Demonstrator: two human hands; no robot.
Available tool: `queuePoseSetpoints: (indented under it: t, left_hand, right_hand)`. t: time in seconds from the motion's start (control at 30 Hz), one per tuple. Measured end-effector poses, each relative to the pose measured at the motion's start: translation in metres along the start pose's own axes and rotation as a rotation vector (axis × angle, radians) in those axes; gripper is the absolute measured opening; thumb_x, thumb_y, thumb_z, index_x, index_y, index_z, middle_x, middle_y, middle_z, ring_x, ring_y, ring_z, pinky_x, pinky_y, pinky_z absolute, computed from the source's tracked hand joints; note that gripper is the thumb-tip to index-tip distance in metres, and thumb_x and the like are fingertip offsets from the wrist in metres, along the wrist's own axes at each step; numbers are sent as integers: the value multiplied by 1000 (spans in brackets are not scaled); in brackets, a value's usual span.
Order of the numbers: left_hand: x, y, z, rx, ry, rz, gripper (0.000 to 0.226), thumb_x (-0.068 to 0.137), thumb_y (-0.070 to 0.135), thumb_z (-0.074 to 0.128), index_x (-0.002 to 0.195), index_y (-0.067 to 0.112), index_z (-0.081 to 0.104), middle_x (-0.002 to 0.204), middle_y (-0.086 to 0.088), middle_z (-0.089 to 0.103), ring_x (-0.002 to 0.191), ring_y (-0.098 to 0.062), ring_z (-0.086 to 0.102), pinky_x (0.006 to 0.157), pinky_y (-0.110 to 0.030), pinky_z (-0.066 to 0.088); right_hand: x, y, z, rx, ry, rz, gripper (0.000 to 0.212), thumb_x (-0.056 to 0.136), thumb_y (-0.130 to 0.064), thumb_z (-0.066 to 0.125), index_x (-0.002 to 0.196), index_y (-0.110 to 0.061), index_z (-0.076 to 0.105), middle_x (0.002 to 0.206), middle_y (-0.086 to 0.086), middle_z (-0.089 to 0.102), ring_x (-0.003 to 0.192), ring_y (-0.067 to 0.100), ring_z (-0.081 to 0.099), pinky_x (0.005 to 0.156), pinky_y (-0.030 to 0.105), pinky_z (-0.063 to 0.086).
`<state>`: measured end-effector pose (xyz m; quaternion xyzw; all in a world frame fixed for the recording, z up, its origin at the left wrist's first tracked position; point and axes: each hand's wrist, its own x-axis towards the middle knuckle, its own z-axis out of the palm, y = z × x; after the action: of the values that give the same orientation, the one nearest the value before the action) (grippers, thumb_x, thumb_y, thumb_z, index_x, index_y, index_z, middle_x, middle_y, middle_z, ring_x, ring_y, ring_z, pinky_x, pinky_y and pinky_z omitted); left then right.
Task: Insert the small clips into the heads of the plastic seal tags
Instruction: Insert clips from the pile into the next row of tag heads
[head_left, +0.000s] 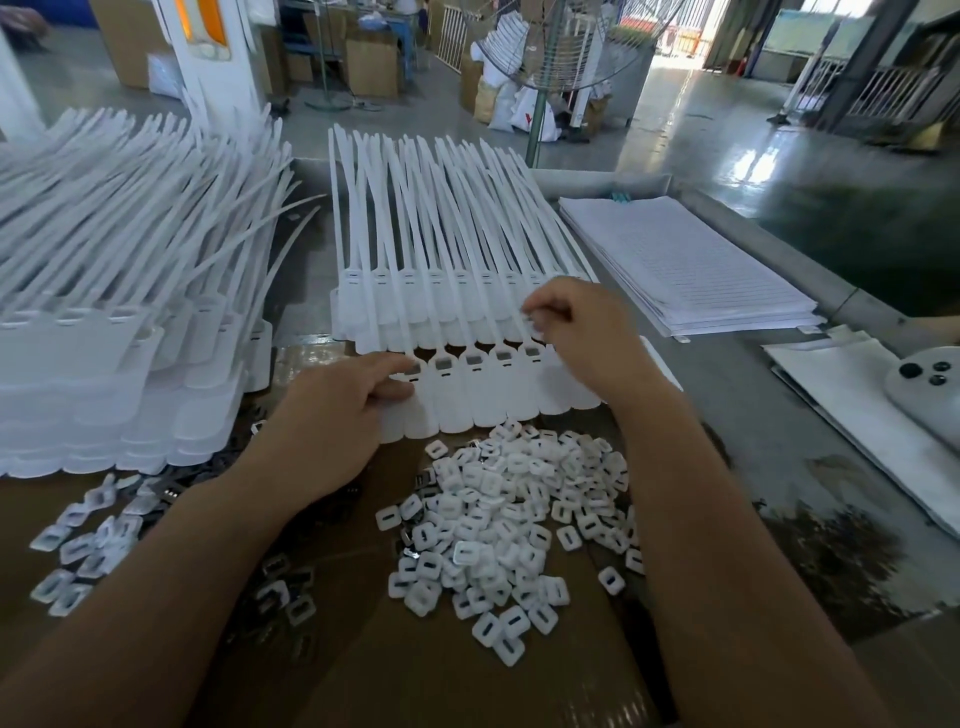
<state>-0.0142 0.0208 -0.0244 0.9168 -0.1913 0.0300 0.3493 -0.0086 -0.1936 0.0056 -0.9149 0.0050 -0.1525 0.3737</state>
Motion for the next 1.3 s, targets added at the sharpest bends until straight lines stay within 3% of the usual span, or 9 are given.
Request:
queuePoseSetpoints:
  t: [0.1,0.23,0.33,0.4,0.53,0.9,1.07,1.17,1.3]
  left_hand:
    - [0,-2,-1,9,0,3,62,79,-14,37,126,25,52,116,6,63,116,-4,43,71,11,23]
    - [0,-4,0,-12,-8,8,63,80,-12,37,126,29,52,117,9,62,122,-9,45,82,-6,31]
    - [0,-4,0,-8,0,19,63,80,-11,37,126,29,51,117,10,62,123,-8,43,89,-11,29]
    - [0,-4,0,-1,7,28,62,81,-11,38,126,29,51,117,9,62,123,-8,43,91,-12,30]
    - [1,-4,0,15,7,29,61,81,-10,38,127,28,51,117,10,62,123,-9,44,90,-14,32]
    - [0,-1,-1,14,-17,20,63,80,-11,39,129,28,48,118,10,62,121,-9,45,85,-13,34]
    - [0,-2,-1,20,-19,20,64,80,-11,39,129,28,49,118,10,62,122,-9,44,90,-14,32]
    - [1,-5,0,10,-12,19,61,81,-11,38,127,28,51,117,10,62,121,-8,46,88,-12,33]
    - [4,-7,1,3,-9,11,59,82,-9,38,123,29,53,113,11,63,113,-5,48,76,-5,32]
  right_hand:
    - [4,20,-15,-14,109,139,14,87,-8,56,81,-20,59,79,-8,62,72,6,56,76,23,45]
    - [6,35,-23,-120,75,292,18,89,-8,54,80,-22,63,72,-13,56,62,-4,51,57,14,34]
    - [8,38,-22,-155,44,366,18,88,-6,53,88,-15,69,83,-4,57,78,9,50,69,21,35]
    - [8,37,-22,-157,21,397,19,87,-5,53,81,-16,67,82,-3,57,83,12,49,72,24,35]
    - [7,37,-22,-152,-5,408,23,85,-4,55,69,-19,64,79,-2,58,81,13,52,69,24,36]
    - [8,40,-19,-74,99,447,19,77,-10,72,68,-24,62,82,-2,59,84,11,52,75,24,39]
    - [6,38,-20,-59,135,407,15,78,-10,69,76,-23,63,82,-5,59,81,10,54,72,23,40]
    - [4,23,-19,-55,135,241,16,80,-10,67,77,-26,63,72,-14,57,71,2,56,67,16,43]
    - [-5,-11,-5,62,-150,19,22,78,-8,70,73,-28,63,71,-17,61,60,-11,56,59,1,41]
